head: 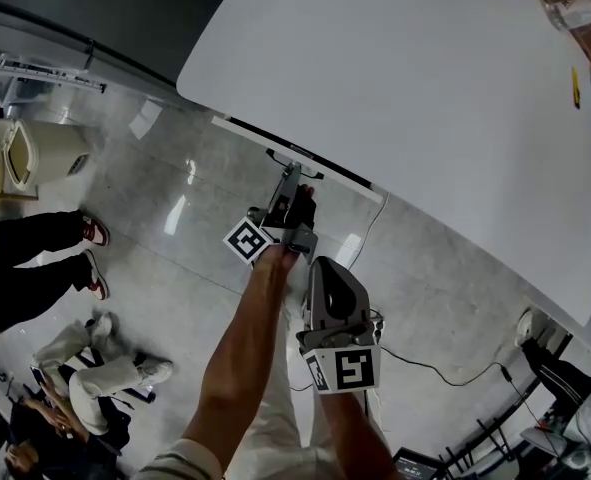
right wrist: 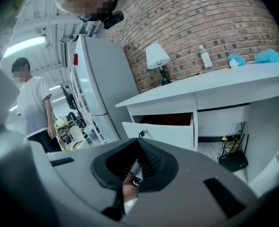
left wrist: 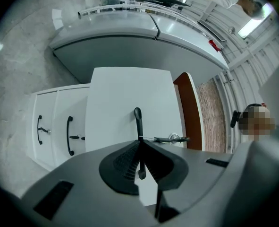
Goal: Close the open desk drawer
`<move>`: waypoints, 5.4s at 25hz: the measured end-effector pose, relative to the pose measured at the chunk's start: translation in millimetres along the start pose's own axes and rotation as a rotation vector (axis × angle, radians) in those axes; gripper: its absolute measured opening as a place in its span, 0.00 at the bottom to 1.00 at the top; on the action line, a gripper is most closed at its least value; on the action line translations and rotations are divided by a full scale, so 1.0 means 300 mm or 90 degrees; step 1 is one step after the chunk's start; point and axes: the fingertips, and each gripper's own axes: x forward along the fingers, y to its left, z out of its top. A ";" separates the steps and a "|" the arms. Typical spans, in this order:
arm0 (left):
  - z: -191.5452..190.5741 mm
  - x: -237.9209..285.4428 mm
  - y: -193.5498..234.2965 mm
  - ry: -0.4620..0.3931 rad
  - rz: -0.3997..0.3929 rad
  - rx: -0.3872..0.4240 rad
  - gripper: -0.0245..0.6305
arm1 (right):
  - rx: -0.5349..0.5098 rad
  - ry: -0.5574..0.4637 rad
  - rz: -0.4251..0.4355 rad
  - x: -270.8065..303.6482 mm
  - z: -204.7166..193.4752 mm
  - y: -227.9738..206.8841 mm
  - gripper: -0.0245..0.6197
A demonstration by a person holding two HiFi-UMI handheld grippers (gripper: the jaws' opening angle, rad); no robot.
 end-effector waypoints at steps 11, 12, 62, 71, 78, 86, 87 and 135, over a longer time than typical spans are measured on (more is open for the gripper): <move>0.000 0.089 0.007 0.007 0.010 -0.003 0.07 | 0.000 0.001 0.001 0.032 0.025 -0.017 0.05; 0.000 0.095 0.009 0.007 0.013 -0.006 0.07 | 0.000 0.001 0.001 0.033 0.025 -0.017 0.05; -0.029 0.197 0.039 0.043 0.052 -0.046 0.08 | -0.008 -0.014 -0.039 0.051 0.073 -0.076 0.05; -0.008 0.055 -0.085 0.037 0.043 0.002 0.05 | -0.010 -0.017 -0.048 0.029 0.084 -0.050 0.05; 0.049 0.004 -0.284 0.047 0.033 0.116 0.05 | -0.015 -0.033 -0.039 -0.011 0.135 0.014 0.05; 0.104 -0.040 -0.546 0.054 0.028 0.269 0.05 | -0.026 -0.059 -0.027 -0.052 0.251 0.094 0.05; 0.107 -0.045 -0.582 0.057 0.030 0.293 0.05 | -0.028 -0.064 -0.024 -0.057 0.273 0.106 0.05; 0.142 -0.306 -2.304 -0.037 0.062 0.909 0.05 | -0.184 -0.275 0.157 -0.650 1.458 0.751 0.05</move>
